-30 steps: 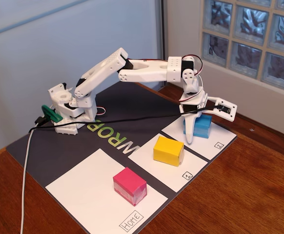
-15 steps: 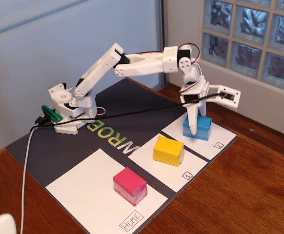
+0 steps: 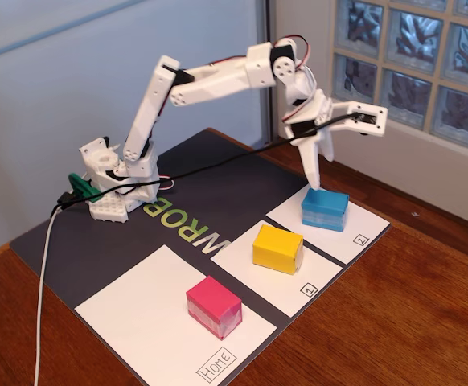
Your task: Move box blue to zone 2
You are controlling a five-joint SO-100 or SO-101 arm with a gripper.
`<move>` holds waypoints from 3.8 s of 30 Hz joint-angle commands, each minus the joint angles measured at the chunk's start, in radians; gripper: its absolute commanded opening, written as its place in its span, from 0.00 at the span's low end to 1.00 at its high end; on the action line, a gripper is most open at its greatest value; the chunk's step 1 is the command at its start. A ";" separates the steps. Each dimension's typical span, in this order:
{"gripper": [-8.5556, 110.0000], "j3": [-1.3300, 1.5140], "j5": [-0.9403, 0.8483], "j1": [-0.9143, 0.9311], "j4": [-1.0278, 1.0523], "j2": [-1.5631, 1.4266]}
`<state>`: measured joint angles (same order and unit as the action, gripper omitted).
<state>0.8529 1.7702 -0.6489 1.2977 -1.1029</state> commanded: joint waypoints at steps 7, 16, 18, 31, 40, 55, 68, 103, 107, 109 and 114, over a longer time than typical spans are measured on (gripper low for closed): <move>0.35 0.313 -0.049 0.057 0.035 -0.318; 0.26 0.618 -0.077 0.135 0.052 -0.565; 0.23 0.706 -0.077 0.169 0.052 -0.635; 0.07 1.252 -0.066 0.410 0.060 -1.088; 0.07 1.407 -0.063 0.526 0.141 -1.319; 0.07 1.822 -0.222 0.706 0.245 -1.781; 0.07 2.049 -0.268 0.723 0.081 -1.977; 0.07 2.186 -0.282 0.680 0.158 -2.237; 0.07 2.186 -0.282 0.680 0.158 -2.237; 0.07 2.186 -0.282 0.680 0.158 -2.237; 0.07 2.186 -0.282 0.680 0.158 -2.237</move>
<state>3.0373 1.4864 0.0430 1.3944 -3.2873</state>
